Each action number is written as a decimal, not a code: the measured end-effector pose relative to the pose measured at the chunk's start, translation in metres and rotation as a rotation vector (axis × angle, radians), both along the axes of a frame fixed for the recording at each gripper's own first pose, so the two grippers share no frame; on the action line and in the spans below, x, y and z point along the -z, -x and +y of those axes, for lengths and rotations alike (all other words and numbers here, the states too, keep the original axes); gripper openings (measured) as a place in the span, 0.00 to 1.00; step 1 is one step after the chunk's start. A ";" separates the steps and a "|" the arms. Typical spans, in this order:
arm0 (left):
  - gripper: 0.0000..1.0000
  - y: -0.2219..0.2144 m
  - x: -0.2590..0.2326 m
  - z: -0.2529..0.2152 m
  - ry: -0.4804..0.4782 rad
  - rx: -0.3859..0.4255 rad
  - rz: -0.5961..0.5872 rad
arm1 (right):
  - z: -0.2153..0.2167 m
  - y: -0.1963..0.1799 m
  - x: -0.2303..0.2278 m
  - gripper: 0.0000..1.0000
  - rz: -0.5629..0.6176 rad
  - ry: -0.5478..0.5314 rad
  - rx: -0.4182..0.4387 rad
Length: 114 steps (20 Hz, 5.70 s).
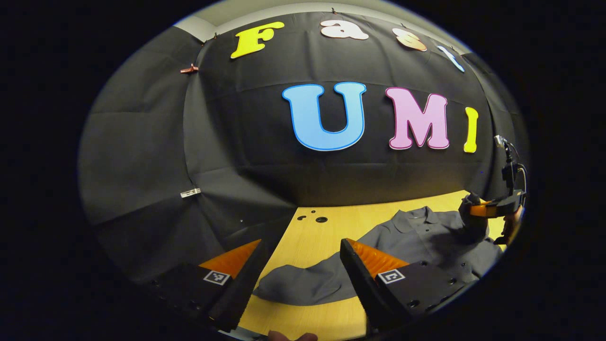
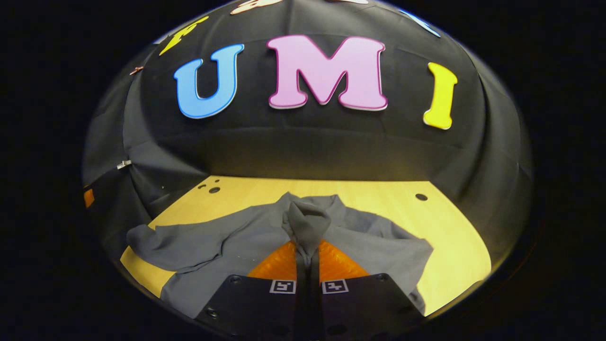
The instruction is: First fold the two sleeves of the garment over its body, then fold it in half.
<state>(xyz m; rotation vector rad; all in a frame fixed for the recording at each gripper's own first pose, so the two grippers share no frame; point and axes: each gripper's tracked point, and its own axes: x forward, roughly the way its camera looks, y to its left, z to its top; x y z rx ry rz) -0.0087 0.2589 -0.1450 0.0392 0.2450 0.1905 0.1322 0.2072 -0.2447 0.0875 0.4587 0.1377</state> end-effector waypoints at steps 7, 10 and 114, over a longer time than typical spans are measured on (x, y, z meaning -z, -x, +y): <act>0.98 0.008 0.019 0.015 -0.013 -0.035 0.050 | 0.049 0.007 0.089 0.07 0.165 0.030 -0.075; 0.97 0.014 0.031 0.018 0.000 -0.049 0.079 | 0.065 0.008 0.115 0.11 0.232 0.020 -0.092; 0.47 -0.133 0.238 -0.455 -0.002 0.342 0.481 | -0.293 0.123 0.084 0.67 0.320 -0.152 0.022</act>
